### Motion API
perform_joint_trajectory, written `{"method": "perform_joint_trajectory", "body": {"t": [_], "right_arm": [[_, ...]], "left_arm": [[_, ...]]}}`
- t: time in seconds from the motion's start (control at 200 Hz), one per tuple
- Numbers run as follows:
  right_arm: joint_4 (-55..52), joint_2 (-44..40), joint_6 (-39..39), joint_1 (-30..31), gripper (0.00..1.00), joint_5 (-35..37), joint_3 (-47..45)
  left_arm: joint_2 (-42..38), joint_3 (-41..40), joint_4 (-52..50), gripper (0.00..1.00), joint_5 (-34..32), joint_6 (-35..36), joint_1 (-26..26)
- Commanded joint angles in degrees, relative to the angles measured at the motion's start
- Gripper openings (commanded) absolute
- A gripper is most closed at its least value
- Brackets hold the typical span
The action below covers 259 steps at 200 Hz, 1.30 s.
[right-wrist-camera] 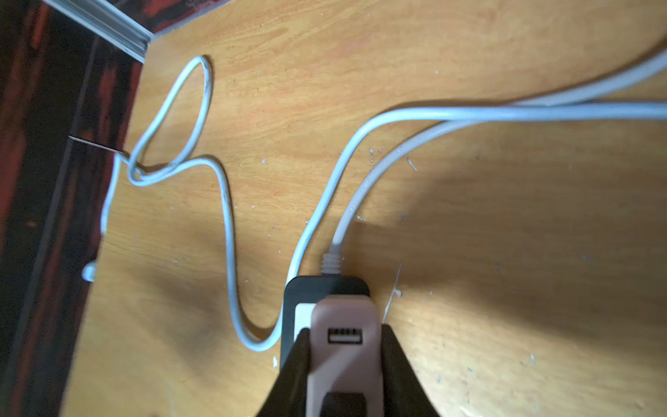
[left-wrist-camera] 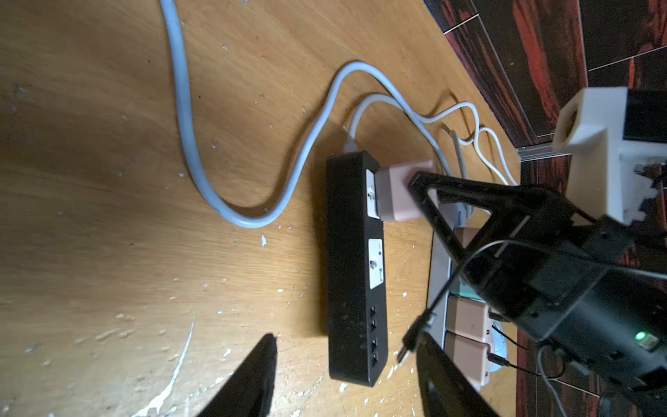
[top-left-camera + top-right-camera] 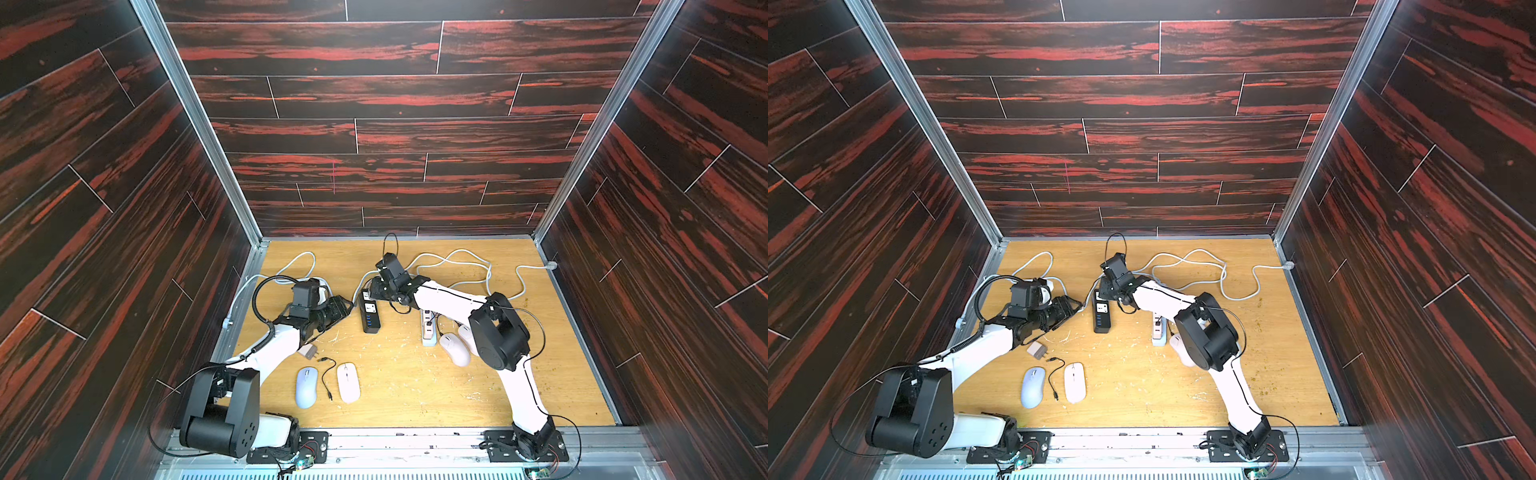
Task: Unplug the wireless mouse
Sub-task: Remove the plug from the socket.
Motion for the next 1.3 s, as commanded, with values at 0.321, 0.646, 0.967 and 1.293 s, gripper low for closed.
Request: {"method": "perform_joint_trajectory", "body": {"t": [0.321,0.646,0.967,1.293], "right_arm": [[5.7,-3.1,11.0,-1.7,0.0,-7.9,-2.8],[6.6,-3.0,11.2,-1.8,0.0,-9.0,-3.6],[8.5,-3.8,11.7,-2.0,0.0,-9.9,-6.1],[8.9,-5.7,9.1,-2.5,0.0,-10.8,-8.5]], "left_arm": [[6.9,1.5,1.0,0.78,-2.5,2.9,-7.9],[12.4,4.3,3.2,0.67,-4.3,1.1,-8.5],[14.7,3.4,9.4,0.5,-1.8,-3.6,-8.4],[14.6,2.6,12.2,0.08,-2.1,-7.1,-8.3]]}}
